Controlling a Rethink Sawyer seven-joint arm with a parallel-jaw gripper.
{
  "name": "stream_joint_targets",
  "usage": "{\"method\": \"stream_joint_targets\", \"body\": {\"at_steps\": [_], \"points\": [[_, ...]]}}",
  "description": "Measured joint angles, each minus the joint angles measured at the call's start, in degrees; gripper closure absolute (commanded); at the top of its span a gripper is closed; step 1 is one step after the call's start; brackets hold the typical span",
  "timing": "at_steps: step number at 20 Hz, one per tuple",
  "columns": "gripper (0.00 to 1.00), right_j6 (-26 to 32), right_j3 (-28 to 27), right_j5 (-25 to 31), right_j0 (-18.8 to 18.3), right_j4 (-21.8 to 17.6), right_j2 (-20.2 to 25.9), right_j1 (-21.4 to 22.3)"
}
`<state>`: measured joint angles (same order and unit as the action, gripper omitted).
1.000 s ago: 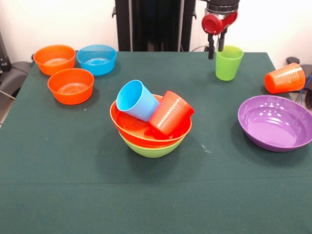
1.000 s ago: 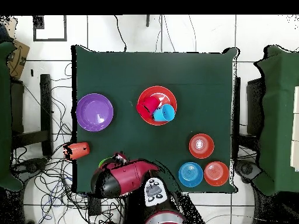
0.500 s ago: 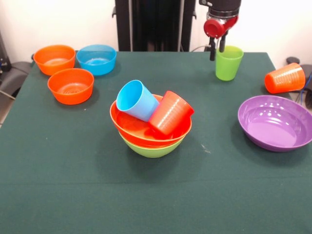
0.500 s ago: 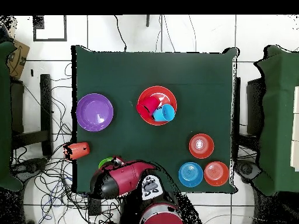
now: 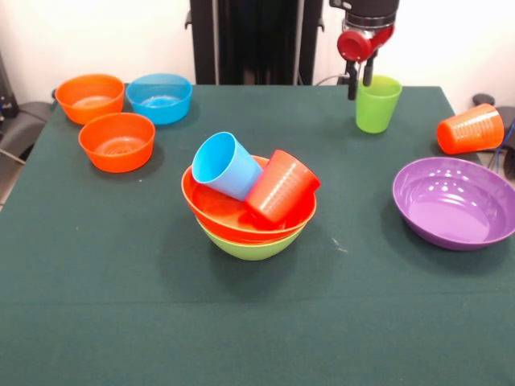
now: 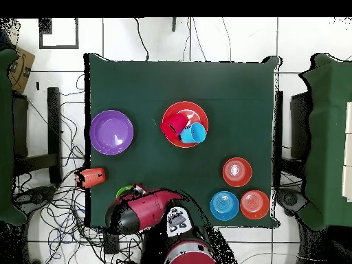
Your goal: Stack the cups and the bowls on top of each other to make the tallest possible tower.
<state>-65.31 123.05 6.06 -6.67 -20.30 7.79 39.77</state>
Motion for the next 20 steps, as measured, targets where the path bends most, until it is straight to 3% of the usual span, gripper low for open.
{"method": "stream_joint_targets", "body": {"at_steps": [20], "points": [[0.00,0.0,0.0,-4.1,1.2,0.0,0.1,-2.7]]}}
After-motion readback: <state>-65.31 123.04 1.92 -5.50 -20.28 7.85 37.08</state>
